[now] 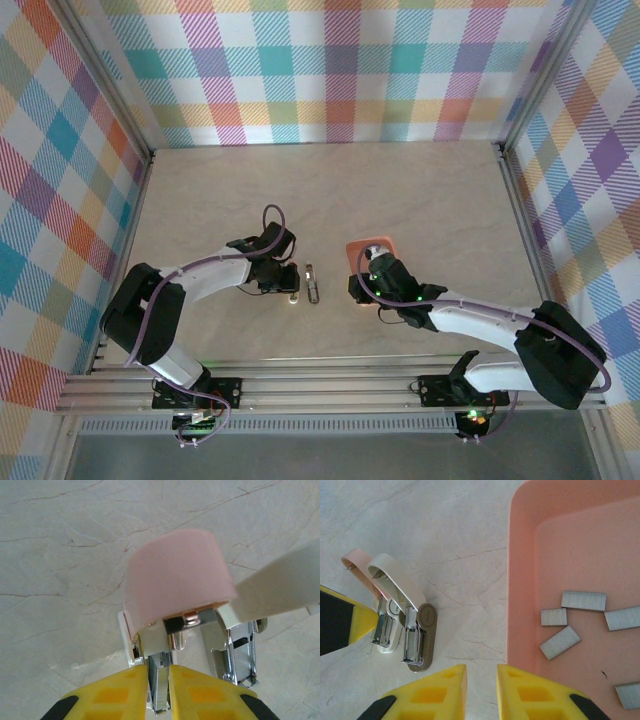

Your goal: Load the staples into the stapler

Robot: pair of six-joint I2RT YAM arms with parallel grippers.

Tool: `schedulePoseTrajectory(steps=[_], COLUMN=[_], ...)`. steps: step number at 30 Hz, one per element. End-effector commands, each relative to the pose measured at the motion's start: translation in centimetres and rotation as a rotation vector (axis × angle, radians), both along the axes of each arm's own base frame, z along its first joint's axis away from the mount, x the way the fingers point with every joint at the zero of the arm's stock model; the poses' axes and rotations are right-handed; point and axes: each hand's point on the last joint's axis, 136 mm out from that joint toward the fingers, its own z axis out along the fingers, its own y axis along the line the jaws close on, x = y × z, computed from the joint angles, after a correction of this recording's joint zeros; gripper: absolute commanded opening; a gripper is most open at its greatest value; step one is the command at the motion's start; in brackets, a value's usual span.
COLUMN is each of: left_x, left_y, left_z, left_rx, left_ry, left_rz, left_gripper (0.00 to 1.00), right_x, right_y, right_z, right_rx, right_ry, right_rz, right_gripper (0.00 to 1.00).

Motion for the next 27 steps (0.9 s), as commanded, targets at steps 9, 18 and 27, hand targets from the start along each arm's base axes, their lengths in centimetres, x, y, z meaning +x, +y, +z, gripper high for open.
schedulePoseTrajectory(steps=[9, 18, 27], left_x=[-0.51, -0.52, -0.34], left_y=[-0.08, -0.19, -0.63], left_z=[-0.34, -0.13, 0.18], left_rx=[0.066, 0.105, 0.135], left_ry=[0.038, 0.047, 0.061], left_rz=[-0.037, -0.068, -0.101], left_gripper=[0.19, 0.19, 0.13], right_x=[0.12, 0.15, 0.15], right_y=[-0.58, -0.64, -0.77], right_z=[0.29, 0.24, 0.23], right_rx=[-0.003, -0.004, -0.006], right_ry=[-0.025, -0.026, -0.029], right_rz=[-0.007, -0.009, -0.011], right_gripper=[0.23, 0.23, 0.23])
